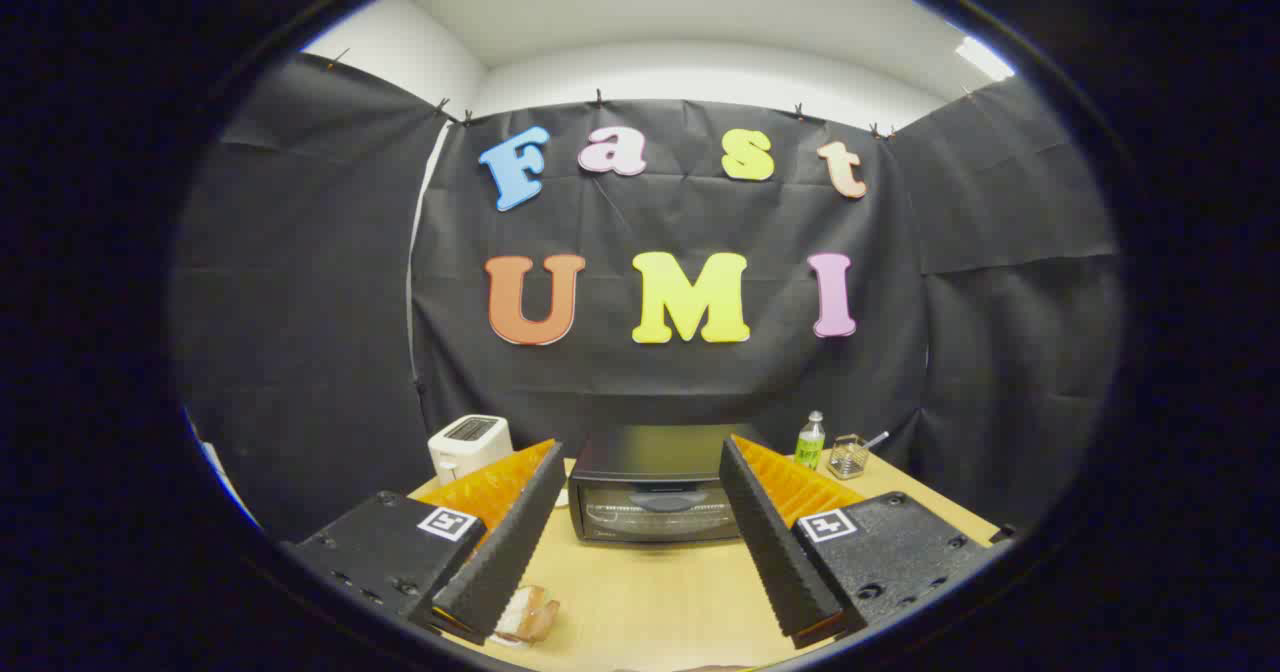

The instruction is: Open the toaster oven, put the food inside, and close the toaster oven door.

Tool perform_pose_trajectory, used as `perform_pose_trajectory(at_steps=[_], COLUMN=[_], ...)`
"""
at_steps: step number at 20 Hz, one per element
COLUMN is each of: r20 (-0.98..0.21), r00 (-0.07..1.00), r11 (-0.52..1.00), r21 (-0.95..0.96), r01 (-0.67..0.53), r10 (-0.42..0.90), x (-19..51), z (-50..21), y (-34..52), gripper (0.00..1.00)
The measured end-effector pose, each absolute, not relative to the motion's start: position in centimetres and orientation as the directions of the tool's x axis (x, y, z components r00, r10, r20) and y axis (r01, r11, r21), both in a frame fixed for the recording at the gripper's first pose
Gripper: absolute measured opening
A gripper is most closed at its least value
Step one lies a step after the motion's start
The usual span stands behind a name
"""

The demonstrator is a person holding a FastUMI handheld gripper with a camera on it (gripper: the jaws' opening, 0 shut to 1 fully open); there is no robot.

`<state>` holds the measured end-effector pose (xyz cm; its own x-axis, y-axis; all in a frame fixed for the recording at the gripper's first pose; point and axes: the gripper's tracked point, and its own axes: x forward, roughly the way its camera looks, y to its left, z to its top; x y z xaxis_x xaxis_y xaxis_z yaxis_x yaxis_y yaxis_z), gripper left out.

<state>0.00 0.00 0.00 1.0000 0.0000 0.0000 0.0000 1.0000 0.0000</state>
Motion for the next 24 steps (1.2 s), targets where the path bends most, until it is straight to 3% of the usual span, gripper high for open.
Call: perform_pose_trajectory(at_steps=[24], r20=[-0.052], r00=[0.998], r11=[1.000], r21=[-0.016], r01=[0.025], r10=[-0.026], x=[2.1], z=[-1.0], y=[-1.8], gripper=[1.00])
